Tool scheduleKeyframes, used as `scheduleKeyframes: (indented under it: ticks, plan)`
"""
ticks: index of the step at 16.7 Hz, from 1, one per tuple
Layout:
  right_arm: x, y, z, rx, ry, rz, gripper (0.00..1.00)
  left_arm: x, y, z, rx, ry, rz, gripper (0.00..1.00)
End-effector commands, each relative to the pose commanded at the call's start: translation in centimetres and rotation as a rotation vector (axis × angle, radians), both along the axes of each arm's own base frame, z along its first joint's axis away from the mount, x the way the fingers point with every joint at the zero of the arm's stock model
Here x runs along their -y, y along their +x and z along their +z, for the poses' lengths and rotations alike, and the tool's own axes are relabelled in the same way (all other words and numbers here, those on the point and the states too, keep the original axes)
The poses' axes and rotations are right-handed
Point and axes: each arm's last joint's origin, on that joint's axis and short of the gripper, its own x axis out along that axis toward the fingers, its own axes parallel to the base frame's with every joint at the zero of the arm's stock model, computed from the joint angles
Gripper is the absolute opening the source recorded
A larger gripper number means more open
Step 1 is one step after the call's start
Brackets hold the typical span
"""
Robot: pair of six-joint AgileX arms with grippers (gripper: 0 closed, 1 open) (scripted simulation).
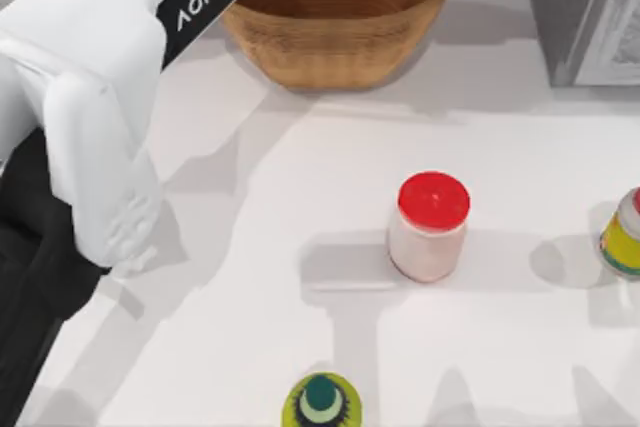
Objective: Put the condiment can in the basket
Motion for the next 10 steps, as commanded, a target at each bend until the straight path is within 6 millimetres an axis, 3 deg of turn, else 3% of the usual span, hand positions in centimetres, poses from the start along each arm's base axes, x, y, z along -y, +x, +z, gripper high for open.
scheduleKeyframes:
  ticks: [4,10]
  plan:
    - [0.0,0.0,0.0,0.0,0.0,0.0,1.0,0.0,0.0,0.0,0.0,0.0,0.0,0.98]
    - [0.0,0.0,0.0,0.0,0.0,0.0,1.0,0.0,0.0,0.0,0.0,0.0,0.0,1.0]
